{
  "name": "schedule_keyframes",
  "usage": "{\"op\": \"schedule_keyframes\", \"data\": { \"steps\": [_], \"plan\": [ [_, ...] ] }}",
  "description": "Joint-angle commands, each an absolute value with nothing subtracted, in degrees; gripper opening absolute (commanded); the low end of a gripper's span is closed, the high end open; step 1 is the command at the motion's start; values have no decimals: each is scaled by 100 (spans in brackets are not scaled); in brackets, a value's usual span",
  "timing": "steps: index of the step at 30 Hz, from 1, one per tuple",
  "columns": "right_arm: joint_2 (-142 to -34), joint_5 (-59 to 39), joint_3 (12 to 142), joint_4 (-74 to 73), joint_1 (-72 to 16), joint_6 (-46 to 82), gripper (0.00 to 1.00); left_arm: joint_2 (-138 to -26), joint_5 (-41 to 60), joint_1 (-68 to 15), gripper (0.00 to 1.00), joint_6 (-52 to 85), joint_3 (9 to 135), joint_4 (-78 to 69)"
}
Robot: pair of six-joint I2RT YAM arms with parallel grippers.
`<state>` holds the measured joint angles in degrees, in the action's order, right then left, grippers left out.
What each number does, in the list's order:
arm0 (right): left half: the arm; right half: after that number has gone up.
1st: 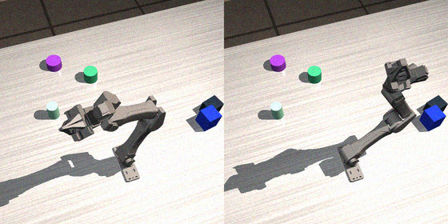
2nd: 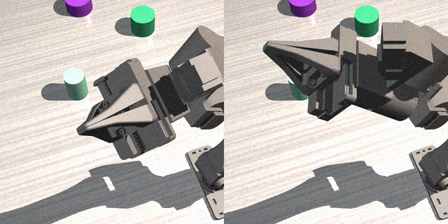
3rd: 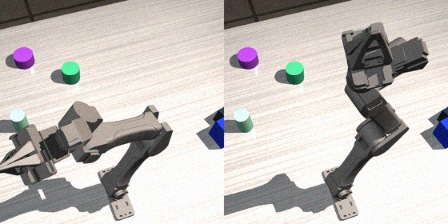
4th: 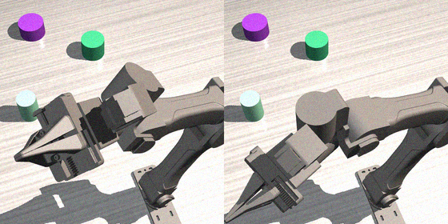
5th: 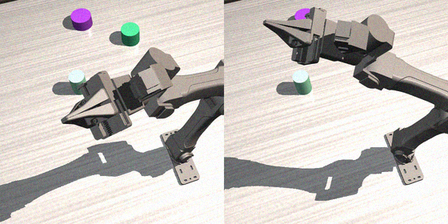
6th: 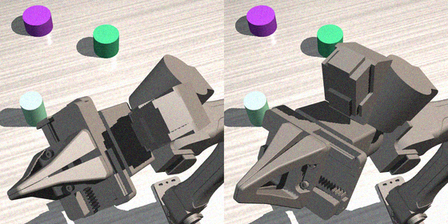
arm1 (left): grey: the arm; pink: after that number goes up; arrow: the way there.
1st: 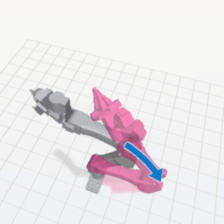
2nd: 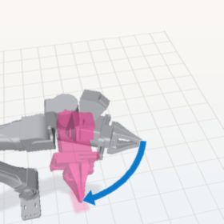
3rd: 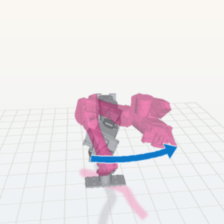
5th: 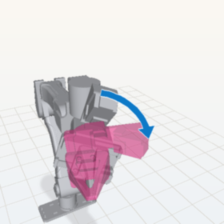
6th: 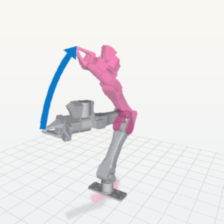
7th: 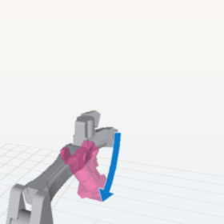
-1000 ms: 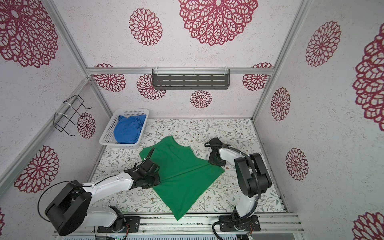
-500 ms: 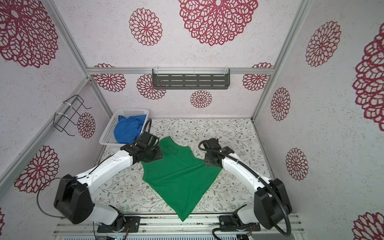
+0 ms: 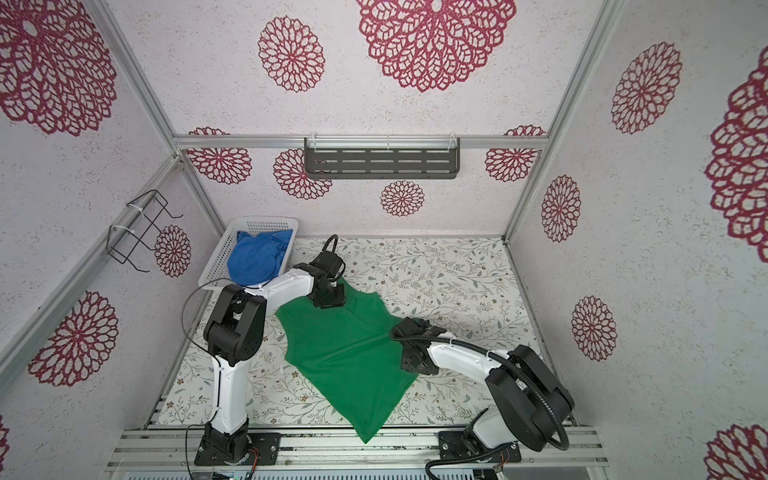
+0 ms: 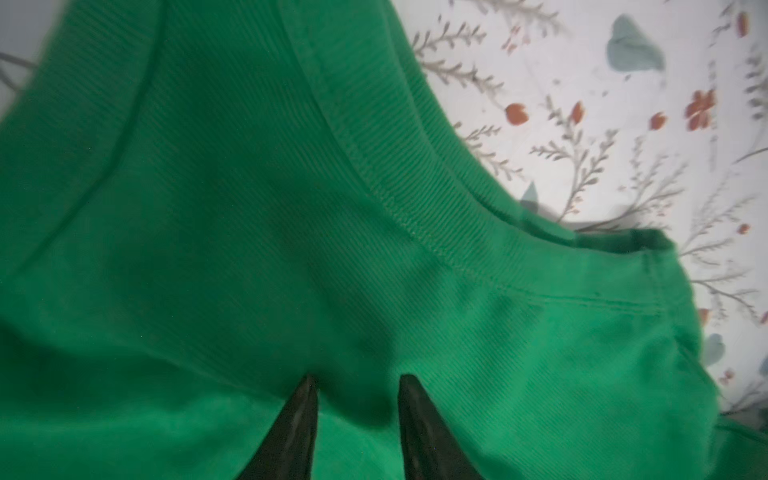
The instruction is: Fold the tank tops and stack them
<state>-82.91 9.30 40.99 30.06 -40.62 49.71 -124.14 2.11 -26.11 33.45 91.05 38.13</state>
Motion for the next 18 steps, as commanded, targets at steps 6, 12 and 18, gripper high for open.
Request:
{"op": "schedule_keyframes", "data": {
  "steps": [6, 12, 18],
  "plan": [
    [-8340, 1646, 3650, 3287, -2769, 4680, 28, -12774, 283, -2338, 37, 3770, 9141, 3510],
    [-8426, 1787, 3724, 3006, -1783, 3819, 27, -12692, 53, -1963, 37, 4250, 8894, 3006],
    [-9086, 1860, 4700, 2807, -1330, 2680, 26, -12644, -240, -1962, 37, 4471, 9041, 2859]
  ]
}}
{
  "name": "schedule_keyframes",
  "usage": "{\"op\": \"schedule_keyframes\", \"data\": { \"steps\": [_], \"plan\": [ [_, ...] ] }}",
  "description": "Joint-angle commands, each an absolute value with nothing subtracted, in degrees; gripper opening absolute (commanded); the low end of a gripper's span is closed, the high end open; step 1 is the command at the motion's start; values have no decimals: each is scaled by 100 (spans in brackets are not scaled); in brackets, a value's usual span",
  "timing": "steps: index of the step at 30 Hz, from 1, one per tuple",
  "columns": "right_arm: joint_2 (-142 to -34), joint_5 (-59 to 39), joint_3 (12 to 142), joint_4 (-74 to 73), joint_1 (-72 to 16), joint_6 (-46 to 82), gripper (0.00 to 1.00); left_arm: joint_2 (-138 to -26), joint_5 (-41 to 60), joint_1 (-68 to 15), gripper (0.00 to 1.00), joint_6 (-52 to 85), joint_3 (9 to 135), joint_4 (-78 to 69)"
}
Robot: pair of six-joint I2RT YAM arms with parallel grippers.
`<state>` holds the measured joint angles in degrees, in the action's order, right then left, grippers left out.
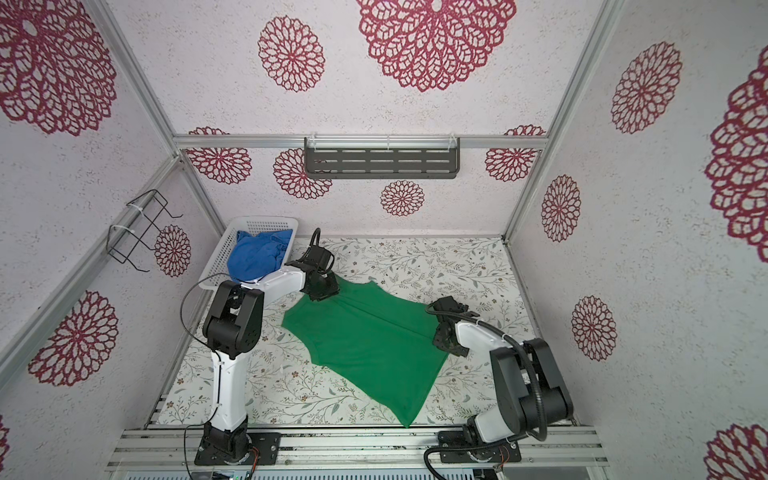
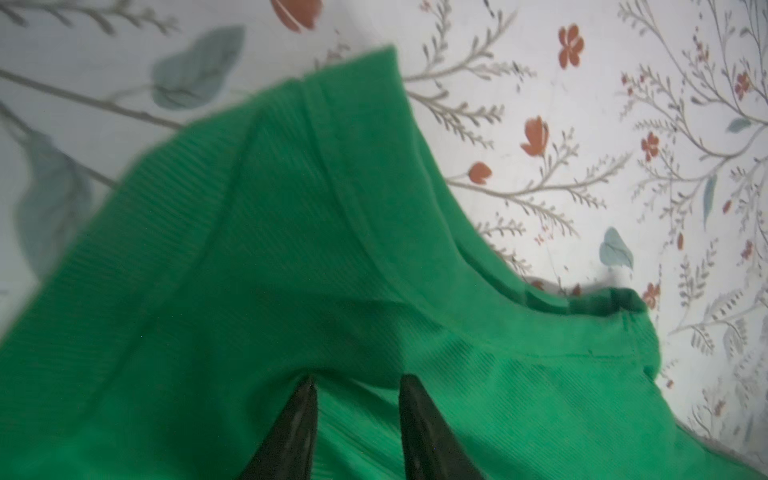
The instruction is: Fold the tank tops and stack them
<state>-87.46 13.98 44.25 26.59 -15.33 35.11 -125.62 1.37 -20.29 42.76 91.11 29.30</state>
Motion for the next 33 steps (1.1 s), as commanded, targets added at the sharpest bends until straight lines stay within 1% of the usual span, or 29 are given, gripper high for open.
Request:
{"op": "schedule_keyframes", "data": {
  "steps": [1, 3, 5, 9, 11, 14, 19, 23, 26, 29, 32, 33],
  "plan": [
    [-9166, 1810, 4936, 2812, -1303, 2514, 26, -12630, -271, -1967, 37, 4474, 9056, 2843],
    [-9356, 1659, 5394, 2865, -1272, 2227, 27, -12630, -282, -1958, 37, 4497, 9105, 2843],
    [-9595, 1561, 5999, 3294, -1269, 2045, 29, -12590, -231, -1956, 37, 4509, 9096, 2930],
    [-9393, 1382, 6577, 3987, -1273, 2066, 36, -12015, -461, -2025, 39, 4471, 8436, 2754],
    [-9180, 1200, 6653, 4156, -1278, 2214, 38, -11634, -443, -2041, 41, 4520, 7973, 2676],
    [-8962, 808, 6504, 4011, -1331, 2349, 38, -10895, -500, -2179, 43, 4546, 7319, 2566],
    [-9192, 572, 6251, 3589, -1536, 2478, 36, -10145, -398, -2481, 45, 4657, 6794, 2731],
    [-9302, 660, 5935, 2794, -1661, 2663, 24, -9841, -282, -2809, 35, 4720, 6284, 2762],
    [-9531, 596, 5905, 2474, -1663, 2742, 21, -9810, -201, -2908, 28, 4749, 5944, 2751],
    [-9880, 553, 6082, 2355, -1688, 2611, 21, -9843, -62, -2902, 14, 4964, 5461, 2326],
    [-10258, 596, 6223, 2234, -1697, 2465, 17, -10020, 83, -2918, 0, 5108, 5254, 2030],
    [-10411, 606, 6299, 2248, -1696, 2441, 17, -10062, 88, -2946, 0, 5145, 5199, 1977]
  ]
}}
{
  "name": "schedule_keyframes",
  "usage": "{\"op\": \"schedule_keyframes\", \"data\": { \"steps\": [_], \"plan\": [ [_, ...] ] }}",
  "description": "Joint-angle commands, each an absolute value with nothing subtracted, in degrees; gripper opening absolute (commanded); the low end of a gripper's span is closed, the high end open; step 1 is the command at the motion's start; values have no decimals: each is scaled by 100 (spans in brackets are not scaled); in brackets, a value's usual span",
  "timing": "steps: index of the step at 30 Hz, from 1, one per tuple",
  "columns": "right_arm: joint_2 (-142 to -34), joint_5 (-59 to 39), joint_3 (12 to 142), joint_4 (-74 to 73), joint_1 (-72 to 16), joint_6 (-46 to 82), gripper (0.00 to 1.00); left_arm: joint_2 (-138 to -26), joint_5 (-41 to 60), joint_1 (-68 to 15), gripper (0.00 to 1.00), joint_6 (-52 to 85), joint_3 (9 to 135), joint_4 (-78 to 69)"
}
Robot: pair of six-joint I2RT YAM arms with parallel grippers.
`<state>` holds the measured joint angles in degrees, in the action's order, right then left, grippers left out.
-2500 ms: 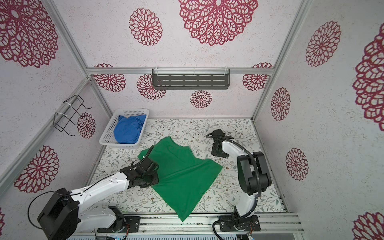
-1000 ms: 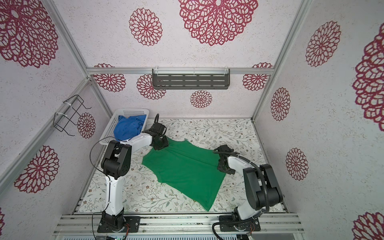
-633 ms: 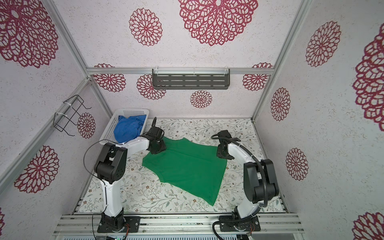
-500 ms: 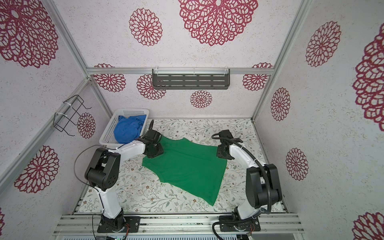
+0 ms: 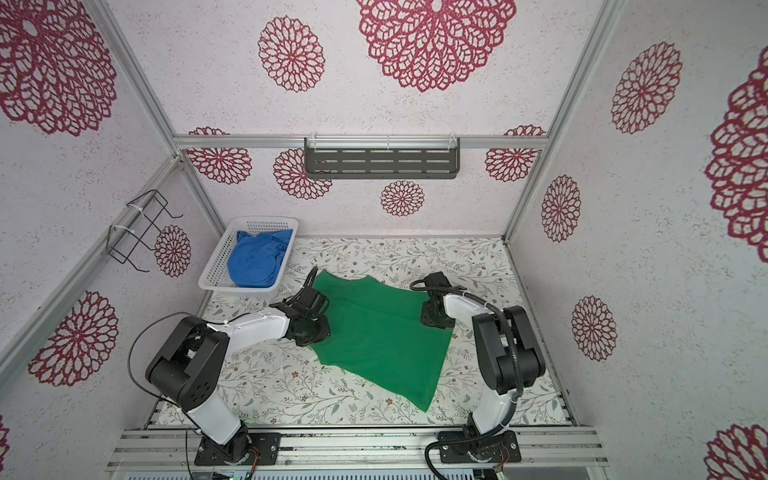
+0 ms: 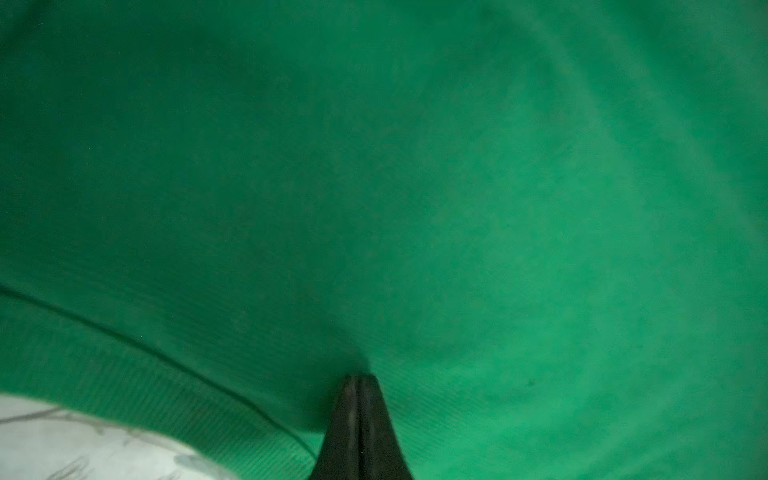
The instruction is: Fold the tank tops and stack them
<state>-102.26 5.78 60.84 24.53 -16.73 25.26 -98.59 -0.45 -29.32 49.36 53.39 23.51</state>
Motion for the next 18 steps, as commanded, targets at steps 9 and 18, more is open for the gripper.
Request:
{"op": "schedule_keyframes", "data": {
  "steps": [9, 18],
  "plan": [
    [-11518, 418, 7100, 2341, -1805, 2276, 12, -9616, 75, -3244, 0, 6297, 3577, 1021],
    [-12376, 182, 8414, 2559, -2116, 1958, 11, -7667, -721, -4078, 0, 7587, 2412, 1813]
  ]
}}
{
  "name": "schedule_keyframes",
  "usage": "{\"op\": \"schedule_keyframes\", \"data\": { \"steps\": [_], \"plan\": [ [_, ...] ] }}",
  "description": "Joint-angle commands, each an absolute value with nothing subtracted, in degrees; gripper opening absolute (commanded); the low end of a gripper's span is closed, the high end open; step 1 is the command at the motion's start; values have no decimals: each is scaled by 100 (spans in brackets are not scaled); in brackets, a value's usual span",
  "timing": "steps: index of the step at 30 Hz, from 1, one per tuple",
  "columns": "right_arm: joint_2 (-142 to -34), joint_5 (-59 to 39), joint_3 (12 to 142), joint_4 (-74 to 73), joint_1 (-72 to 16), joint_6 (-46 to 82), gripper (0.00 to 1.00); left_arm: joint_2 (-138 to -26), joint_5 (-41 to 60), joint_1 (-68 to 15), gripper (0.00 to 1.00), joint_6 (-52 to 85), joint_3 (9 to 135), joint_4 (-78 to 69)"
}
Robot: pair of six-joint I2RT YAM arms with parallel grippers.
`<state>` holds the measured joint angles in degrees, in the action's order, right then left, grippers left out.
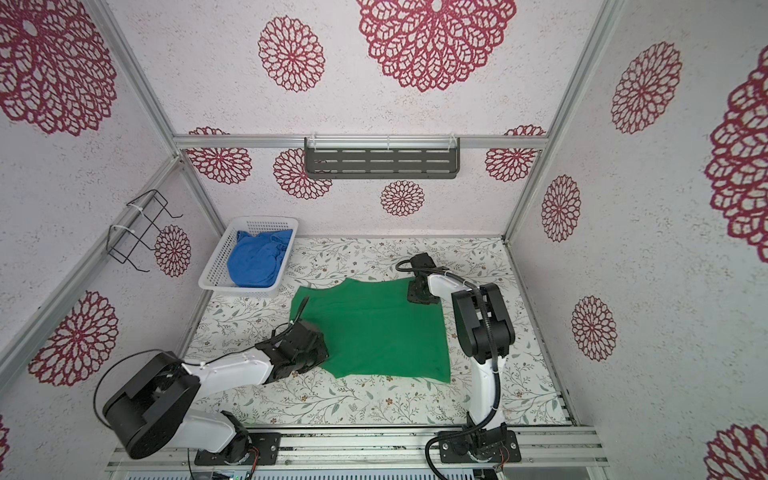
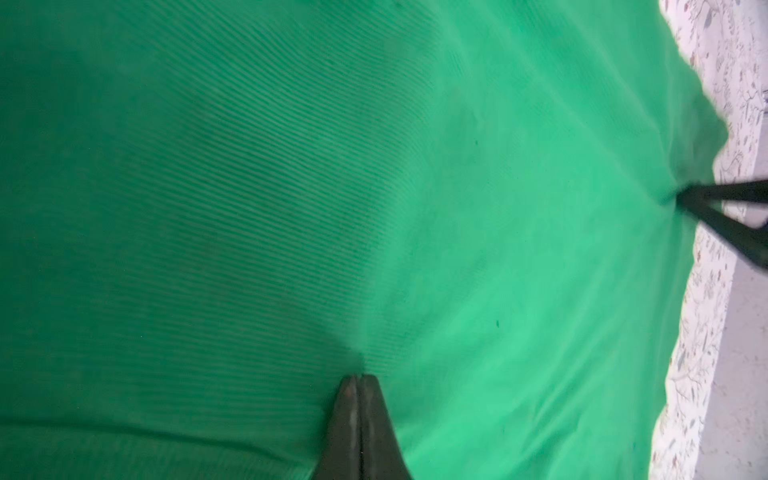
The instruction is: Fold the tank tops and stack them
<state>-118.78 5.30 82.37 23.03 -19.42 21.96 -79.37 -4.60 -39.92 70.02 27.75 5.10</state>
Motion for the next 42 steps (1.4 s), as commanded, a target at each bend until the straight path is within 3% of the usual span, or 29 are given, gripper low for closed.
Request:
{"op": "schedule_keyframes", "data": {
  "steps": [1, 6, 8, 12, 14, 19, 27, 34, 42],
  "plan": [
    [-12462, 218, 8604, 2604, -2123, 1907, 11, -7454, -891, -4032, 0, 7534, 2392, 1939],
    [-12598, 315, 9622, 3236, -2105, 1589, 17, -7137, -1043, -3360, 0, 6444, 3283, 3122],
    [-12171, 386, 9526, 3282, -2111, 1580, 22, -7149, -1178, -3281, 6, 6129, 3733, 3461],
    [-11016, 518, 8825, 3561, -2119, 1761, 43, -7280, -1151, -3168, 18, 5779, 4327, 3532],
    [-10384, 550, 8119, 3524, -2128, 1995, 45, -7491, -1028, -3172, 26, 5643, 4521, 3409],
    [-8995, 415, 6149, 3254, -2242, 2707, 38, -8416, -620, -3186, 35, 5245, 5153, 3182],
    [-7704, 572, 4228, 3017, -2396, 3552, 25, -8891, -367, -3854, 36, 5278, 5492, 3314],
    [-7172, 808, 3368, 3551, -2430, 4250, 26, -8772, -390, -4636, 39, 5800, 5170, 3270],
    [-6256, 457, 2961, 4078, -2535, 4724, 29, -8750, 18, -4724, 39, 5924, 4334, 2908]
  ]
}}
